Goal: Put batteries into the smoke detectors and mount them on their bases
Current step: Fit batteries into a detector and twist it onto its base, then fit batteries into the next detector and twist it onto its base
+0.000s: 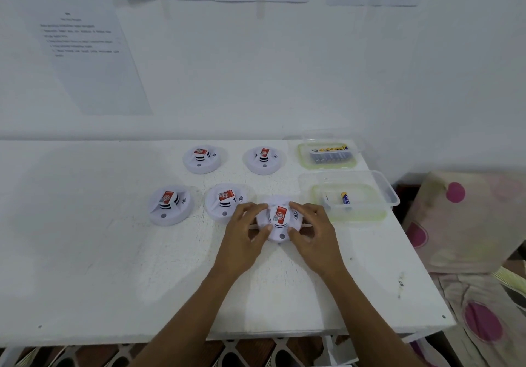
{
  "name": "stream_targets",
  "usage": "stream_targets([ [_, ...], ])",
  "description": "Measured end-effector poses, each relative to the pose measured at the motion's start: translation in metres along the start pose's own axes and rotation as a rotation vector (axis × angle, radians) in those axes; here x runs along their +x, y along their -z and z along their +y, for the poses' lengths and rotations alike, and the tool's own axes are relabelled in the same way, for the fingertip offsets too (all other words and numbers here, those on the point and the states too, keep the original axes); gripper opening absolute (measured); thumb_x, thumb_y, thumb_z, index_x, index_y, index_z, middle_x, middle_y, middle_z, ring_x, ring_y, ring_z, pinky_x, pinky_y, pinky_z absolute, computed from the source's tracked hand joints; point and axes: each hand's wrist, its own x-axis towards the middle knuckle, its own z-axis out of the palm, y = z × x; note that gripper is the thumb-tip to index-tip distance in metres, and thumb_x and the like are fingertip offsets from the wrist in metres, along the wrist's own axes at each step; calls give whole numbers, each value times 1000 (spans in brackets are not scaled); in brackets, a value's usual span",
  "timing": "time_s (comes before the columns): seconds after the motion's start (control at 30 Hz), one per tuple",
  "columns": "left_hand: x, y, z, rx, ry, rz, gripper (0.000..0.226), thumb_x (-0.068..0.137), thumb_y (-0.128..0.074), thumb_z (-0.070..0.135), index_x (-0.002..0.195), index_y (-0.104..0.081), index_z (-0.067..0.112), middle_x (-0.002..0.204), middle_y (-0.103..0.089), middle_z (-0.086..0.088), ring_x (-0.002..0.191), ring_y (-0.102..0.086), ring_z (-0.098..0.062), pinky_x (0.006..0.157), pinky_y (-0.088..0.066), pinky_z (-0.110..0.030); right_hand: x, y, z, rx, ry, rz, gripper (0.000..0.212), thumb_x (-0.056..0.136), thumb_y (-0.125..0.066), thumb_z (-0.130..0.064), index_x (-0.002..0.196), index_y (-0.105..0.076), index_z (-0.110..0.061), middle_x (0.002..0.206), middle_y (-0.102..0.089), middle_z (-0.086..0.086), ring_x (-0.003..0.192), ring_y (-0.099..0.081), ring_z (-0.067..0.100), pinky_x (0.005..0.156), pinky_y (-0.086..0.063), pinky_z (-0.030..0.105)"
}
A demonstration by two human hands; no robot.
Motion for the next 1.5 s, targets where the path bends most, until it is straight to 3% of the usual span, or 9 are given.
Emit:
stream_targets([
  [0.23,-1,-1,2,25,38,-55,55,84,-68,29,135,-56,14,135,-60,2,125,-54,-12,109,-44,-36,0,-1,-2,-87,28,5,57,71,-73,-33,125,-60,-23,126,-58,-11,119,-54,5,99,-44,22],
  [0.4,2,-7,0,71,67,-18,51,84,-73,11,132,-56,7,134,-58,-1,126,-54,-20,109,-41,-34,3,-4,-3,-73,-11,20,49,76,-82,-14,116,-59,-30,110,-60,-28,101,-55,-16,85,-40,1],
  [0.53,14,-13,1,61,124,0,43,90,-67,7,131,-56,11,129,-60,3,122,-56,-18,101,-40,-10,14,-11,1,-135,-57,29,55,77,-74,-37,127,-58,-23,122,-65,-13,109,-60,4,97,-50,27],
  [0.7,25,-20,-3,93,156,-27,47,93,-63,13,139,-50,13,141,-55,-1,131,-50,-17,113,-39,-36,21,-18,3,-180,-58,55,47,86,-71,-25,130,-54,-21,128,-63,-6,117,-59,12,102,-49,35],
  [0.83,22,-13,3,246,72,-5,52,94,-62,20,143,-44,12,150,-43,-5,137,-32,-10,111,-10,-8,15,-17,-4,-178,-32,74,48,88,-63,-32,133,-53,-19,133,-60,-3,122,-57,15,105,-47,36],
  [0.97,43,22,-16,677,-241,65,48,90,-53,37,131,-59,12,141,-54,-12,134,-47,-31,115,-28,-45,10,-17,-4,-304,56,85,47,87,-66,-19,132,-55,-11,137,-57,4,127,-50,20,109,-36,25],
  [1.1,64,54,-46,852,-143,-176,63,83,-47,64,130,-61,24,141,-55,-8,131,-48,-33,108,-36,-58,8,-20,-6,-343,141,104,39,87,-59,-22,124,-60,-9,130,-59,5,123,-51,20,106,-33,16],
  [1.3,66,56,-45,661,-155,-127,60,81,-49,63,127,-62,26,133,-59,-2,120,-53,-21,97,-47,-41,8,-26,-18,-323,228,137,34,88,-49,-25,115,-64,-10,118,-65,1,112,-57,17,101,-39,16],
  [1.5,73,71,7,-440,334,24,28,95,-53,43,119,-64,34,126,-64,12,116,-58,0,99,-47,-26,28,-52,-55,-161,150,4,33,90,-58,-24,123,-61,-20,121,-63,-9,112,-58,9,95,-51,40],
])
